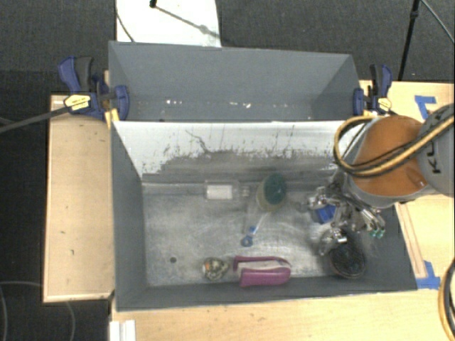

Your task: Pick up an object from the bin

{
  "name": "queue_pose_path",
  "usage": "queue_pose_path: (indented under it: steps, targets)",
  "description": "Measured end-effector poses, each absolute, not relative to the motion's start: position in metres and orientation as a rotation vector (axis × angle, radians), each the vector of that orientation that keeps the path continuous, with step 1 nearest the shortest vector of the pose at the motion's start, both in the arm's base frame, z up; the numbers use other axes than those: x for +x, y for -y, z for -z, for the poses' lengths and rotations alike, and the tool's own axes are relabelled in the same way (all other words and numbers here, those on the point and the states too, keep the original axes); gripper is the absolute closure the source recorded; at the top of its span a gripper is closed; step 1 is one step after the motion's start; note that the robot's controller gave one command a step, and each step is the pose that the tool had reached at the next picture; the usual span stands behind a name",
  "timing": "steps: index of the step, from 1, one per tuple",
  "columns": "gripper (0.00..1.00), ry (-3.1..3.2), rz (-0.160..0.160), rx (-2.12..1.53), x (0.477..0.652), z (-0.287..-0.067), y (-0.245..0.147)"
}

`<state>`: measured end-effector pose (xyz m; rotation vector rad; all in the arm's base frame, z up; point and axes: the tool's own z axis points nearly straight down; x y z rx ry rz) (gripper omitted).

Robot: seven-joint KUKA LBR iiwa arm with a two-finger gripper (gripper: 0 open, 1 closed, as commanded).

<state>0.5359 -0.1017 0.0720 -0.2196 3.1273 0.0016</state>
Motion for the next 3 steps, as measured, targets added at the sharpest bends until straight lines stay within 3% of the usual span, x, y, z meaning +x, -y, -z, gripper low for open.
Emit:
queue_pose_path:
  steps: [1,2,3]
  targets:
    - [0.00,-3.129,0.004,-0.138,0.592,-0.076,0.145]
    - [1.00,-3.133,0.001,-0.139,0.591,-0.077,0.144]
    - [1.00,-3.080,0.006,-0.561,0.581,-0.258,0.133]
